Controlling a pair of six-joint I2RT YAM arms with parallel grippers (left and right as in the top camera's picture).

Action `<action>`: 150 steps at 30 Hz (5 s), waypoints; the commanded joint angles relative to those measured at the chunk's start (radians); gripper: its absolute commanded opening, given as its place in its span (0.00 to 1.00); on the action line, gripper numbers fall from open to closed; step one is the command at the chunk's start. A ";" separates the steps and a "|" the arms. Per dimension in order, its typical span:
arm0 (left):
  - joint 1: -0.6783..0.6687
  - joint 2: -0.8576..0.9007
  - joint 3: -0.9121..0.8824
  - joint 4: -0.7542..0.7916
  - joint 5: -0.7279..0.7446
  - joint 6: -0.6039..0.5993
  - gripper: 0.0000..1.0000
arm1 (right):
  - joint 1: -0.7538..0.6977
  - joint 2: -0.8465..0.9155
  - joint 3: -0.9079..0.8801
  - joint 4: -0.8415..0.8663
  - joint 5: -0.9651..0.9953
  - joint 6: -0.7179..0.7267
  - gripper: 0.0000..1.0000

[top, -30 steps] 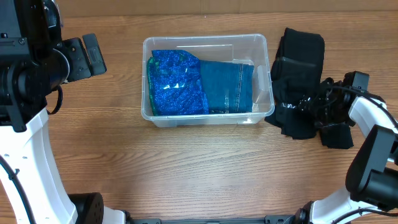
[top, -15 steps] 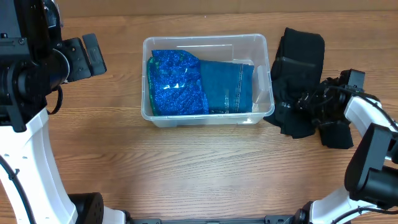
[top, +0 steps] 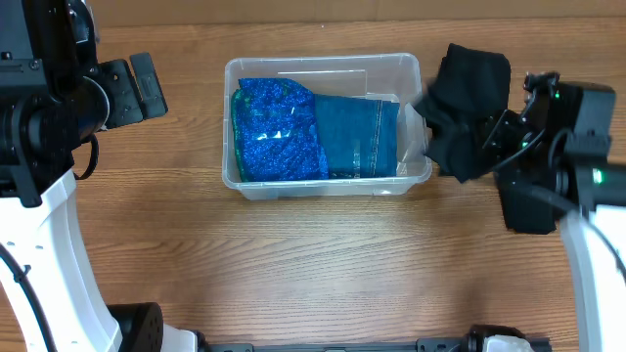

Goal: Pack container
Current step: 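Grasp the front black garment with the right gripper and drop it in the bin, then reach the right gripper back and grasp the second black garment, then place the second black garment into the bin's right side with the right gripper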

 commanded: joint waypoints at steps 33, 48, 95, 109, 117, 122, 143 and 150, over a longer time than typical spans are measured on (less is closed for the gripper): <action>0.004 -0.010 -0.004 0.002 -0.012 0.023 1.00 | -0.455 0.348 0.008 0.068 0.364 0.087 1.00; 0.004 -0.010 -0.004 0.002 -0.012 0.023 1.00 | -0.526 0.808 -0.023 0.070 0.014 -0.302 0.47; 0.004 -0.010 -0.004 0.002 -0.012 0.023 1.00 | 0.362 0.608 0.241 -0.043 0.356 0.160 0.13; 0.004 -0.010 -0.004 0.002 -0.012 0.023 1.00 | 0.319 0.513 0.510 -0.138 0.349 0.001 0.84; 0.004 -0.010 -0.004 0.002 -0.012 0.023 1.00 | -0.123 0.586 0.488 -0.142 0.218 0.001 1.00; 0.004 -0.010 -0.004 0.002 -0.012 0.023 1.00 | -0.278 0.815 0.488 -0.071 0.070 -0.109 1.00; 0.004 -0.010 -0.004 0.002 -0.012 0.023 1.00 | -0.235 0.807 0.518 -0.029 -0.149 -0.122 0.04; 0.004 -0.010 -0.004 0.002 -0.012 0.023 1.00 | -0.023 0.357 0.518 -0.166 -0.150 -0.087 0.04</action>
